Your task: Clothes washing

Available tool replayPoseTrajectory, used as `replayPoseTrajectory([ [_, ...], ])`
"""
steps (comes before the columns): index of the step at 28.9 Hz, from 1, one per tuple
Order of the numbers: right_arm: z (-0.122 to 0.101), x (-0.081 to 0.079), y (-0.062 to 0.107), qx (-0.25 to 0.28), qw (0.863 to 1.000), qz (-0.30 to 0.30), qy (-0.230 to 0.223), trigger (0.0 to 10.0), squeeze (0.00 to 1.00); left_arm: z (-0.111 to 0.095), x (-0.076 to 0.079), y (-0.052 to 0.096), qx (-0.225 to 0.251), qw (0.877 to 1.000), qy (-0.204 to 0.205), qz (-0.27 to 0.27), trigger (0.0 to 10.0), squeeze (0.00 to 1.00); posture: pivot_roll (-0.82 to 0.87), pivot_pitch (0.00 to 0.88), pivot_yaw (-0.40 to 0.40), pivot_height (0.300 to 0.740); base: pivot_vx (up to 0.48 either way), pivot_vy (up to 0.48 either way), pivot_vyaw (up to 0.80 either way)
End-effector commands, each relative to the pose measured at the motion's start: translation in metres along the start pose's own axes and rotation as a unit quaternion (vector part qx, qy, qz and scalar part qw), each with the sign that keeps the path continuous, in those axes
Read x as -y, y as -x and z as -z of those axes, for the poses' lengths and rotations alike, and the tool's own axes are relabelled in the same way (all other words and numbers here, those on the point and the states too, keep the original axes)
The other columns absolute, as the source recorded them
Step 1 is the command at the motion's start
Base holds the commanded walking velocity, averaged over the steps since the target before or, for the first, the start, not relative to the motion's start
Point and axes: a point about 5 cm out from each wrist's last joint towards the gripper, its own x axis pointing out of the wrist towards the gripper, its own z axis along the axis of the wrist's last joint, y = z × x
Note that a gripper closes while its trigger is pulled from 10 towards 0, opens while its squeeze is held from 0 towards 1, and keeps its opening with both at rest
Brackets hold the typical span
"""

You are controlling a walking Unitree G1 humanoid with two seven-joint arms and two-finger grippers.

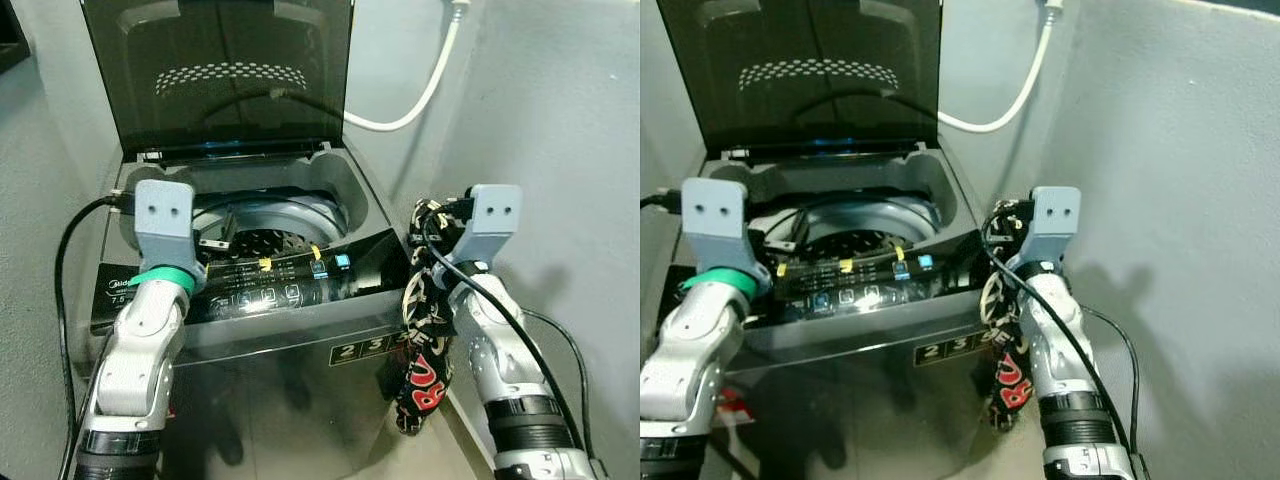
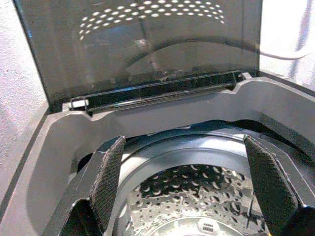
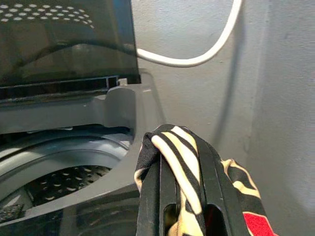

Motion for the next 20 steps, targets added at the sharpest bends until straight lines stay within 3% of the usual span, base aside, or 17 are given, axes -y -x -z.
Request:
replayPoseTrajectory([
  [1, -0.0023, -0.0016, 0.0009, 0.011, 1.0, -0.007, -0.003, 10.0, 0.0, -0.0014, 0.0, 0.0008, 0.008, 1.0, -0.004, -0.005, 10.0, 0.0, 0.0, 0.026, 0.017, 0.74, 0.0, 0.0, 0.0],
  [13, -0.0016, -0.0038, 0.0009, 0.008, 1.0, -0.016, 0.017, 10.0, 0.0, -0.0027, -0.0009, 0.0013, 0.011, 1.0, 0.0, -0.009, 10.0, 0.0, 0.01, 0.038, 0.015, 0.74, 0.294, 0.0, 0.0],
  [20, -0.0013, -0.0055, 0.0004, 0.009, 1.0, -0.019, 0.013, 10.0, 0.0, -0.0028, -0.0019, 0.0013, 0.011, 1.0, 0.0, -0.011, 10.0, 0.0, 0.01, 0.041, 0.016, 0.74, 0.335, 0.0, 0.69],
])
